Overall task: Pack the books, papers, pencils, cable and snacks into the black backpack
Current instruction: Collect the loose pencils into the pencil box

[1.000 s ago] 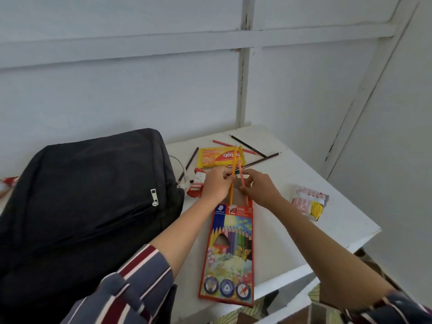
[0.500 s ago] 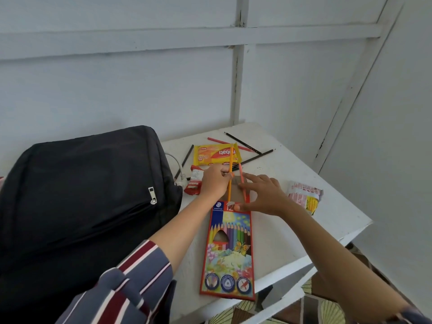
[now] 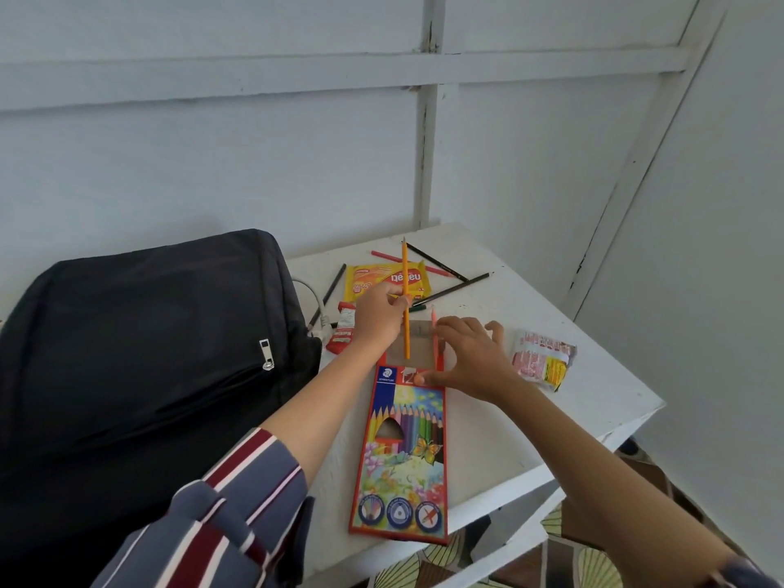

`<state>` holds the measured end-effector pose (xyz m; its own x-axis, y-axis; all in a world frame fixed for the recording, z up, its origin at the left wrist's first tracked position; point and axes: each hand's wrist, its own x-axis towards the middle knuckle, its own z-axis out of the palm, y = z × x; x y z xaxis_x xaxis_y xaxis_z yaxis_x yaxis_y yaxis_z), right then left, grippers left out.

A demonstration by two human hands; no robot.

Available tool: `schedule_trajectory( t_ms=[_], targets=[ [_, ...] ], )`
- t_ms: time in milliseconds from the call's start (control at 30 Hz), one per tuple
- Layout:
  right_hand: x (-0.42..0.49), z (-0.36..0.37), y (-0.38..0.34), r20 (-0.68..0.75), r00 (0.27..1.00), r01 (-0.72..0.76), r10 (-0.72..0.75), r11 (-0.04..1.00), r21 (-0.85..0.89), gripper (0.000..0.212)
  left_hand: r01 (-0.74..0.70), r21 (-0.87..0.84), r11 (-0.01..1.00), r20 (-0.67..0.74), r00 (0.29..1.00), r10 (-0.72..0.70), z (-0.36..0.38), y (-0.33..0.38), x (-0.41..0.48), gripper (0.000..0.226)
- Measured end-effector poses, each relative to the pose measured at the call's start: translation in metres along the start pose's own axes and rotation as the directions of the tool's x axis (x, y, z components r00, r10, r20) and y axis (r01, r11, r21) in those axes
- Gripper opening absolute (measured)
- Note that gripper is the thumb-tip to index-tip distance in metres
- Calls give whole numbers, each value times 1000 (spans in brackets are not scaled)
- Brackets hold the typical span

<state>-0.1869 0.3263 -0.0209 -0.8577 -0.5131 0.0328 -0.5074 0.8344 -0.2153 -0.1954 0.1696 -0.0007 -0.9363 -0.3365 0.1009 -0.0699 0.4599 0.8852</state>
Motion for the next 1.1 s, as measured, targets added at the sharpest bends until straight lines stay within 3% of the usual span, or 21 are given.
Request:
schedule_trajectory(
  t_ms=[133, 300, 400, 500, 600, 933, 1100],
  targets=[
    [0, -1, 1, 69, 998, -9, 13, 998, -59, 84, -7, 3, 1000, -2, 1000, 7, 3, 2, -1, 23],
    [-3, -3, -1, -57, 998, 25, -30, 995, -93, 71, -18, 37, 999, 8, 1000, 18, 6, 4, -3, 23],
    [-2, -1, 0, 10, 1000, 24, -23, 996, -89, 82, -29, 50, 998, 4, 1000, 29, 9, 4, -3, 23],
    [-1, -2, 0, 45, 998, 44, -40, 995, -88, 74, -32, 60, 998, 9, 999, 32, 12, 5, -4, 23],
    [-2, -3, -1, -7, 998, 60, -61, 996, -64, 63, -38, 75, 996, 7, 999, 38, 16, 4, -4, 21],
    [-6, 4, -2, -134, 988, 77, -80, 997, -22, 53, -37, 223, 974, 120, 993, 11, 26, -3, -4, 20],
    [-8, 3, -4, -187, 980, 67, -67, 998, -4, 54, -46, 253, 966, 183, 983, -1, 21, -3, -6, 40]
  ],
)
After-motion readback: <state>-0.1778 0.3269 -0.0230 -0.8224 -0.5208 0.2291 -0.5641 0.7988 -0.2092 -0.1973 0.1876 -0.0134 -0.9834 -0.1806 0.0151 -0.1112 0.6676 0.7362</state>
